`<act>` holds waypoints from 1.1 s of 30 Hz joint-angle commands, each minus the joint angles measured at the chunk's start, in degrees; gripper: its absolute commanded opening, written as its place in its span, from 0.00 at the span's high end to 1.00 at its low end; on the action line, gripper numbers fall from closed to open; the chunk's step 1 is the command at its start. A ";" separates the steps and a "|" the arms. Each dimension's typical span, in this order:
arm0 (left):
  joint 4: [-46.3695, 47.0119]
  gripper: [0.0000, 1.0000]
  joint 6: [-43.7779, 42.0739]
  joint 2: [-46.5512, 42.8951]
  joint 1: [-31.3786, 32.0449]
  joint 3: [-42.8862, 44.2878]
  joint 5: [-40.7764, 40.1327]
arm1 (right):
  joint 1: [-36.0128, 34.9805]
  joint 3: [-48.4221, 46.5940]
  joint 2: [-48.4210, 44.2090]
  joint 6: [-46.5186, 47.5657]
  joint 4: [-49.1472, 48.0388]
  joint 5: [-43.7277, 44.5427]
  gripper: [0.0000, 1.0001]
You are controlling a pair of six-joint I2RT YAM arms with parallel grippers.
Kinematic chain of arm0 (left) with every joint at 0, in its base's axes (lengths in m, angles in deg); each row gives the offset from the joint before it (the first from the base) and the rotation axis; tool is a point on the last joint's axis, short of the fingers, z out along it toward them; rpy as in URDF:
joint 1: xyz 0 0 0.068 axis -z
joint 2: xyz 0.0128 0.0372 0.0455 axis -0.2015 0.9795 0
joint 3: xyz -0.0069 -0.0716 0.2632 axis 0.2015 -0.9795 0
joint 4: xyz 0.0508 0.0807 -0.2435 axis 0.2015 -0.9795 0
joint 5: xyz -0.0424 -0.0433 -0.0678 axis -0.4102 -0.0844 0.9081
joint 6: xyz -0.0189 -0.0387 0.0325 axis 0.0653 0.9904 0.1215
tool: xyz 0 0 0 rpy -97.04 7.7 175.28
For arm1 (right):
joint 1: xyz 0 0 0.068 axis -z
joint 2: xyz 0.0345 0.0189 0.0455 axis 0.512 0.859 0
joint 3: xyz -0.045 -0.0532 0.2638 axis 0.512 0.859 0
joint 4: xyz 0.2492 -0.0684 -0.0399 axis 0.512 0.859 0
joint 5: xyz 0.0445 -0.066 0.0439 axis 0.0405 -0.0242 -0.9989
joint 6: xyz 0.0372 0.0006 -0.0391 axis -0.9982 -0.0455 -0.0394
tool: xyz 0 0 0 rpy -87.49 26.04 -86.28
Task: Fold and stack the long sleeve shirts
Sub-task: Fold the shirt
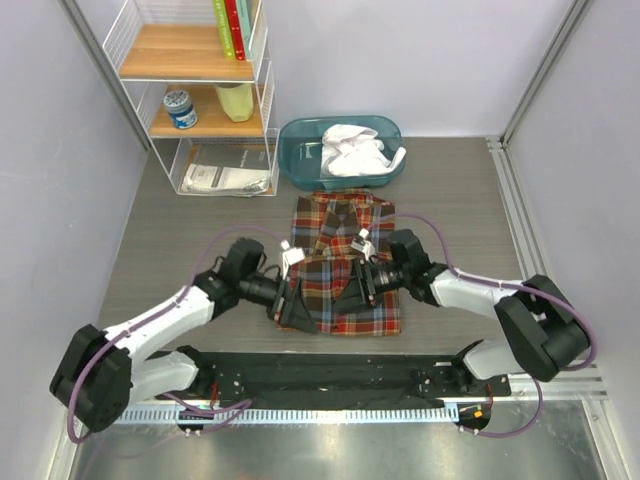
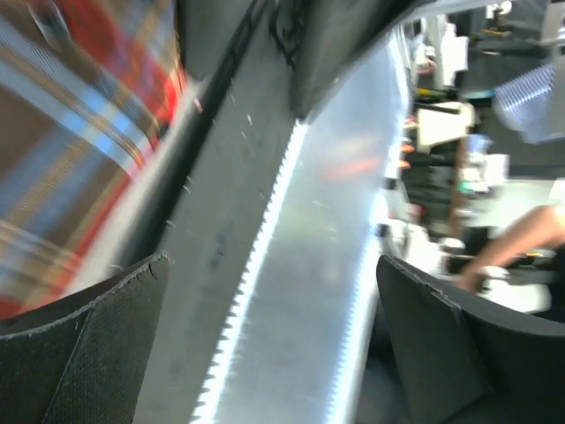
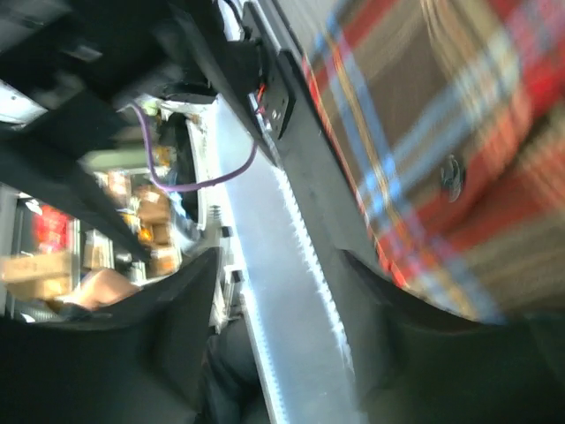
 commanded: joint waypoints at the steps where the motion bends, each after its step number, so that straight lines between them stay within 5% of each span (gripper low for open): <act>1: 27.49 0.00 21.98 4.66 5.32 -4.24 -2.13 | -0.03 8.15 -7.58 -11.02 -11.78 -0.37 0.31; 5: 34.91 0.00 25.35 10.29 6.03 -6.10 -5.37 | -0.12 13.17 -11.47 -16.99 -11.70 2.35 0.20; 20: 30.43 0.00 25.61 37.72 -0.38 -3.46 -5.03 | 6.65 20.56 -3.21 -16.82 0.95 10.80 0.25; 24: 35.41 0.00 24.73 33.17 0.66 -3.28 0.85 | 5.69 18.99 -7.32 -17.36 -2.64 5.81 0.30; 27: 36.58 0.00 23.15 21.50 2.25 -4.51 4.11 | 5.68 16.01 -13.82 -14.83 -0.38 2.80 0.36; 30: 18.35 0.00 13.69 15.42 2.16 -2.67 3.15 | 5.77 13.01 -19.47 -12.17 3.67 3.94 0.33; 33: 12.58 0.00 12.85 16.97 -0.82 -4.86 3.50 | 7.61 16.06 -15.79 -14.89 3.07 3.16 0.33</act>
